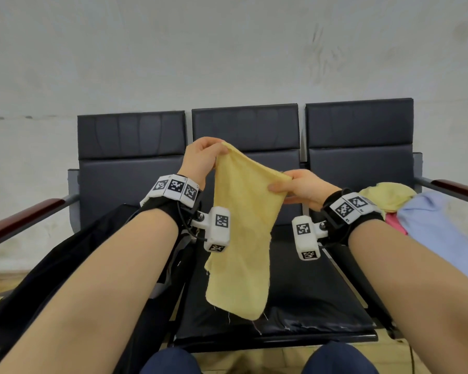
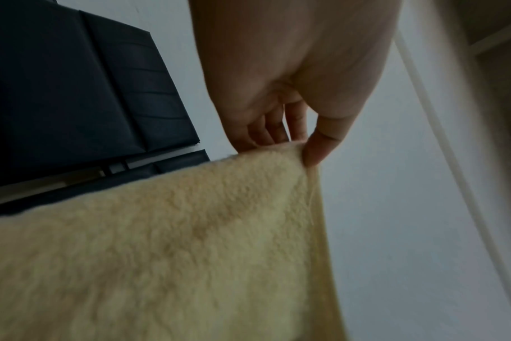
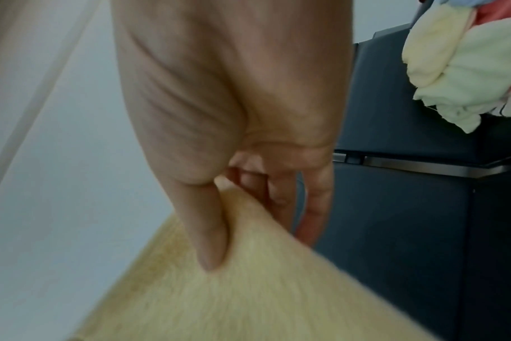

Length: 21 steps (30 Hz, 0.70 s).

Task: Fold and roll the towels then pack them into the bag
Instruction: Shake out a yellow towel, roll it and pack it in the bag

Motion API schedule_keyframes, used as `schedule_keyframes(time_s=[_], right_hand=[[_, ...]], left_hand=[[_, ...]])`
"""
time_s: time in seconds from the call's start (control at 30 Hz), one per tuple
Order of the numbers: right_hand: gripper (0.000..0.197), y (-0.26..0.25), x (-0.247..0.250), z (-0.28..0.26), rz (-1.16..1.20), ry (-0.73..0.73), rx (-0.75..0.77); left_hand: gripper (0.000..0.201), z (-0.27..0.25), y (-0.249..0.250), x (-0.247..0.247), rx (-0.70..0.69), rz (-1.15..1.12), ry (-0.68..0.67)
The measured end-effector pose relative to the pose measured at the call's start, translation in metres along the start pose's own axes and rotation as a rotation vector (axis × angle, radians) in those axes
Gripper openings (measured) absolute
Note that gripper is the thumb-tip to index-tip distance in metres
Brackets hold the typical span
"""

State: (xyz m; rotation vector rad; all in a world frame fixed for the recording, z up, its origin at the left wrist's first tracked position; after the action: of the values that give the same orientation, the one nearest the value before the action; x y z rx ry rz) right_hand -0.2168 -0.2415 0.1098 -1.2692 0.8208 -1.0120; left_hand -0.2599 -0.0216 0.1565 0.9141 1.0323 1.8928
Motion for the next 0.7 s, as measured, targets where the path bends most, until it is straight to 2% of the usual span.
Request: schedule_keyframes(time_s=[0.1, 0.17, 0.23, 0.3, 0.47, 0.63, 0.7], right_hand=[[0.023, -0.023, 0.002, -0.003, 0.139, 0.113, 0.176], [0.026, -0.038, 0.001, -0.004, 0.156, 0.127, 0.246], [0.020, -0.047, -0.003, -0.006, 0.082, 0.133, 0.251], [0.005, -0.047, -0.003, -0.009, 0.026, 0.143, 0.220], [0.012, -0.051, 0.009, -0.025, 0.090, 0.178, 0.179], [0.041, -0.065, 0.017, -0.042, 0.203, 0.131, 0.176], [0.045, -0.069, 0.016, -0.046, 0.239, 0.108, 0.177]], left_hand=[[0.009, 0.004, -0.016, 0.002, 0.053, 0.131, 0.075], [0.006, 0.004, -0.022, 0.001, 0.057, 0.182, 0.087], [0.006, 0.003, -0.021, 0.001, 0.045, 0.214, 0.097], [0.006, 0.001, -0.017, 0.002, 0.048, 0.201, 0.095], [0.012, -0.006, -0.001, -0.004, 0.116, 0.030, 0.005], [0.021, -0.015, 0.024, -0.007, 0.162, -0.136, -0.040], [0.020, -0.016, 0.031, -0.004, 0.163, -0.175, -0.039]])
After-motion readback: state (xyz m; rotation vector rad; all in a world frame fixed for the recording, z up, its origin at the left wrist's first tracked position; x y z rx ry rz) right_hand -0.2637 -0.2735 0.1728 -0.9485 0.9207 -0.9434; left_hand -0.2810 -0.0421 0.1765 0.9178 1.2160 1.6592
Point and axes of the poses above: each hand's wrist, its own z-axis towards the middle knuckle, its own x-axis out of the back of the hand, y = z × x, the point moved 3 cm from there along z, towards the middle knuckle, and after that the axes turned 15 degrees about z, right-handed, at the moved point
